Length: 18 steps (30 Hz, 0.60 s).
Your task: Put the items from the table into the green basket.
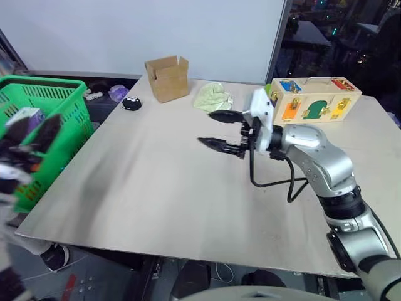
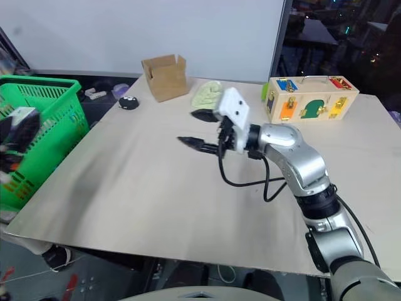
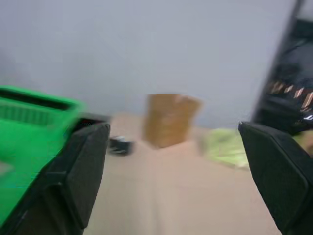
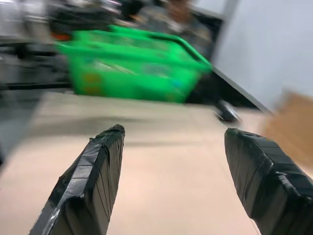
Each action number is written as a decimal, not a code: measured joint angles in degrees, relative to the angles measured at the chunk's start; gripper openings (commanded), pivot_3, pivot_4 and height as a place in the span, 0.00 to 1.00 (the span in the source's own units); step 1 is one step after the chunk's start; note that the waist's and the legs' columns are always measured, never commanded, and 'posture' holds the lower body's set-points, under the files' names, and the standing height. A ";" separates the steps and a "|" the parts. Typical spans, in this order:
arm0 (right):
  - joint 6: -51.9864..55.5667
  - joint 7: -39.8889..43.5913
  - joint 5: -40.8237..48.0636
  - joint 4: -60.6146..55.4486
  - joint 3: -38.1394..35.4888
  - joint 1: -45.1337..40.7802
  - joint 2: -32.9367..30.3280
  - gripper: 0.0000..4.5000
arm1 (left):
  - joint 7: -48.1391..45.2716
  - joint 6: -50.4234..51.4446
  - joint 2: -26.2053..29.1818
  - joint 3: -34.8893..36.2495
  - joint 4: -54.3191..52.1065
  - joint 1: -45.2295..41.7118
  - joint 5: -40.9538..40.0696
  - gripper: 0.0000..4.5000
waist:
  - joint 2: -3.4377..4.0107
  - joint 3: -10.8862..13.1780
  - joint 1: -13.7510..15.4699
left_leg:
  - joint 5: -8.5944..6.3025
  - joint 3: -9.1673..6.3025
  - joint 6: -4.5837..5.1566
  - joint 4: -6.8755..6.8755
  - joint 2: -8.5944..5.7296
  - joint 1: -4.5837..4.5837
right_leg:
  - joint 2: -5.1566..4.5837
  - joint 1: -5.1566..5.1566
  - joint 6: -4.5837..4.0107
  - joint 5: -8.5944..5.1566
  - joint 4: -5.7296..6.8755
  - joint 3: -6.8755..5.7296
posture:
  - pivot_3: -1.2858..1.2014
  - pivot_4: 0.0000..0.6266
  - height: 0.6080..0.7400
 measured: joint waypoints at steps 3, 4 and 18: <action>2.21 -2.25 -2.01 -3.23 -2.49 11.03 -6.29 1.00 | 3.87 2.21 -6.07 -10.47 -6.37 4.77 1.03 1.00 | 0.24 -0.16 0.33 | -0.01 0.05 0.04 0.00 -0.03 -0.01 | 0.10 0.05 0.00 -0.01 -0.12 0.07 | 0.59 0.00 1.00; 2.70 -2.67 -2.44 -3.55 -2.68 12.43 -6.70 1.00 | 4.34 2.82 -6.10 -11.51 -6.37 5.16 1.67 1.00 | 0.24 -0.12 -0.53 | 0.00 0.08 0.05 0.02 0.00 -0.07 | 0.40 -0.08 -0.02 -0.01 -0.10 0.22 | 0.58 0.00 1.00; 2.22 -6.64 -4.36 -14.62 -16.38 36.26 -16.66 1.00 | -1.88 1.89 -2.26 -16.42 -15.21 20.39 7.26 1.00 | 0.94 0.30 -4.21 | 0.00 -0.04 0.05 0.01 0.03 0.79 | 0.89 0.57 -0.17 -0.45 -0.10 0.36 | 0.55 0.00 1.00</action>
